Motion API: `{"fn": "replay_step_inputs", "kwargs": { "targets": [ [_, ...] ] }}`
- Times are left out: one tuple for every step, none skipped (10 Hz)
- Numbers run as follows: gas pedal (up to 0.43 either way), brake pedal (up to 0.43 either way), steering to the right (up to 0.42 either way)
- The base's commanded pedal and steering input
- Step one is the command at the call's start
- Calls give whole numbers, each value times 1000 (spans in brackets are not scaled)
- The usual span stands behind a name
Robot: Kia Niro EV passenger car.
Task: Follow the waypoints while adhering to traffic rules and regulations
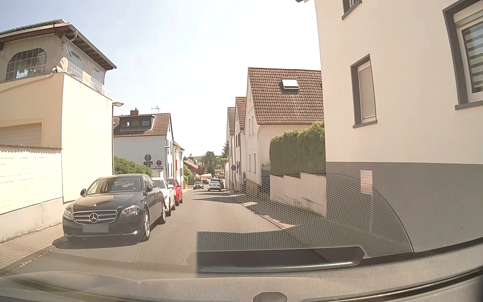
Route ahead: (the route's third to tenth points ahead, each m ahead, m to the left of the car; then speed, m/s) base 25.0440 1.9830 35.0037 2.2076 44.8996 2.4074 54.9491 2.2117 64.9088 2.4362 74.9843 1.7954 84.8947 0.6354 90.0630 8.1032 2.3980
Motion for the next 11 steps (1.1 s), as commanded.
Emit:
{"fn": "replay_step_inputs", "kwargs": {
  "targets": [
    [0,0,-92],
    [0,0,-71],
    [0,0,-65],
    [0,0,-57],
    [0,0,-36],
    [0,0,-28],
    [0,0,-24],
    [0,0,-20],
    [0,0,-20],
    [0,0,-23],
    [0,0,-26]
  ]
}}
